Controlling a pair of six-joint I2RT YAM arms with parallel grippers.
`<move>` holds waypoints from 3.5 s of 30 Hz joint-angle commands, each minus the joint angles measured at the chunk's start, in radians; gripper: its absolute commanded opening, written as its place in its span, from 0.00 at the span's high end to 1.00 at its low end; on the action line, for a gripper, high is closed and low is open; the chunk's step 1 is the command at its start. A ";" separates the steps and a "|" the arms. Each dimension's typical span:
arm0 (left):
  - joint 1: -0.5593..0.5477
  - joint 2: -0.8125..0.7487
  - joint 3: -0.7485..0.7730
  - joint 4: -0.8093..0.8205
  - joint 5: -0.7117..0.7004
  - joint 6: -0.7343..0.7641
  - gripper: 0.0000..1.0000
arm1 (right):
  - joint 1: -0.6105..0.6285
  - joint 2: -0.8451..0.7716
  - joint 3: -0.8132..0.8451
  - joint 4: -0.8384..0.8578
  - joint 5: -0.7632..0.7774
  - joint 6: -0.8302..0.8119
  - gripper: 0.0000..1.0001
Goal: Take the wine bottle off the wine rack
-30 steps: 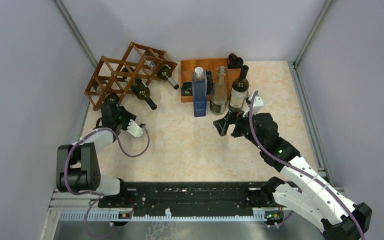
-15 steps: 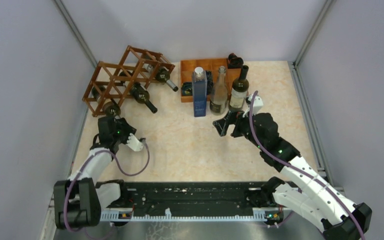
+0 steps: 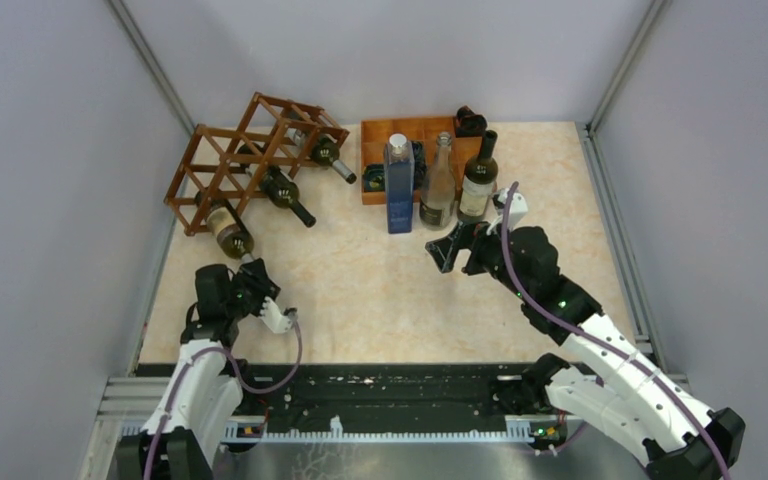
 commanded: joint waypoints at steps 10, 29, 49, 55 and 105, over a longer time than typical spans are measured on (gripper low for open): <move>0.001 -0.208 0.073 -0.475 0.368 0.655 1.00 | 0.002 -0.004 0.023 0.041 -0.033 0.012 0.01; -0.042 -0.319 0.054 -0.578 0.398 0.657 1.00 | 0.004 -0.007 0.028 0.037 -0.035 0.013 0.01; -0.062 -0.010 0.327 -0.440 0.762 0.652 1.00 | 0.004 0.020 0.049 0.034 -0.039 0.003 0.01; -0.077 0.074 0.466 -0.505 0.761 0.610 1.00 | 0.005 0.035 0.054 0.037 -0.043 0.008 0.01; -0.227 0.176 0.900 -0.481 0.957 -1.510 1.00 | 0.388 0.410 0.045 0.578 -0.199 -0.213 0.01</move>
